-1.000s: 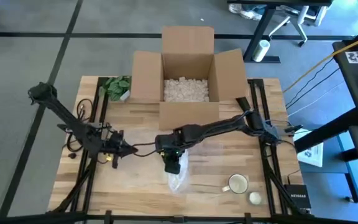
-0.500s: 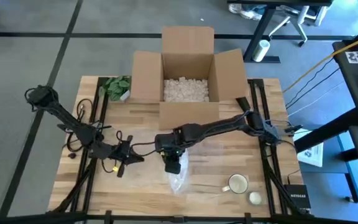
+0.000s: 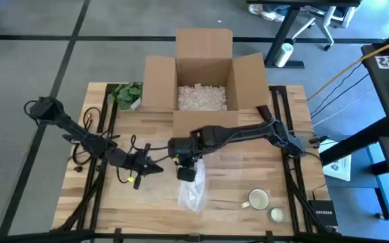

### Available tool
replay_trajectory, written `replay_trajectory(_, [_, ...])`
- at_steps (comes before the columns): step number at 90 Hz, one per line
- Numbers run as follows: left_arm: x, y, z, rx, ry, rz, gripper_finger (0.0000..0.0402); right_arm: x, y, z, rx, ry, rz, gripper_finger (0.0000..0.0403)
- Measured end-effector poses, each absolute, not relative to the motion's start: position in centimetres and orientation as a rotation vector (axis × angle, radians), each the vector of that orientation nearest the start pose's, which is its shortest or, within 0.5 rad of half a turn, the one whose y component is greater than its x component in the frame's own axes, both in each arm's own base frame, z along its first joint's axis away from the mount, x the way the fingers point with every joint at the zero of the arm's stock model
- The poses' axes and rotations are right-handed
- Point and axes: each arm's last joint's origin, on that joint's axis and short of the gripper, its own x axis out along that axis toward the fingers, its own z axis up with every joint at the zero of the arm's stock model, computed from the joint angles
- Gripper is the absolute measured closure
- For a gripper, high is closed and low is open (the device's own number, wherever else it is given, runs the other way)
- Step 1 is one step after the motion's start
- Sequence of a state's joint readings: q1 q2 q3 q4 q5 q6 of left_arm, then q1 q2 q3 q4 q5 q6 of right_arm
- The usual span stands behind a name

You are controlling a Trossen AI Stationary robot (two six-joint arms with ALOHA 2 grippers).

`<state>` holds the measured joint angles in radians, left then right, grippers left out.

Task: Wrap mug
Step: Wrap the green mug with bubble wrap

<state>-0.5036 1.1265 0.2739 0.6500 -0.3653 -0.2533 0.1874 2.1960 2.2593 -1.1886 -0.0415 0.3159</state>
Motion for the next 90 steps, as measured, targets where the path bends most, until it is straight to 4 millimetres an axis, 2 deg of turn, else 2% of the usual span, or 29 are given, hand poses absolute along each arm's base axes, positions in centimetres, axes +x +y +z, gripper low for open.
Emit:
replay_trajectory(12, [19.3,-8.8,18.1,-0.144,0.197,-0.091,0.0402,44.3,9.3,31.7,0.203,1.143,0.011,0.0392])
replay_trajectory(26, [19.7,-8.6,17.5,-0.133,0.238,-0.085,0.0402,43.6,11.7,32.6,0.239,1.147,0.083,0.04])
replay_trajectory(42, [19.8,-8.6,16.9,-0.143,0.271,-0.078,0.0402,42.9,15.1,32.7,0.247,1.138,0.194,0.0402])
replay_trajectory(52, [19.8,-8.6,17.0,-0.154,0.265,-0.079,0.0402,42.9,16.4,31.9,0.234,1.127,0.221,0.0402])
replay_trajectory(68, [19.6,-9.1,17.0,-0.19,0.267,-0.098,0.0402,44.0,15.6,29.0,0.241,1.136,0.191,0.0402])
replay_trajectory(80, [19.3,-9.8,17.0,-0.189,0.27,-0.131,0.0402,44.5,13.5,26.8,0.248,1.174,0.097,0.0403])
replay_trajectory(90, [19.1,-10.0,17.0,-0.185,0.273,-0.143,0.0402,44.8,11.5,25.9,0.228,1.191,0.01,0.0403])
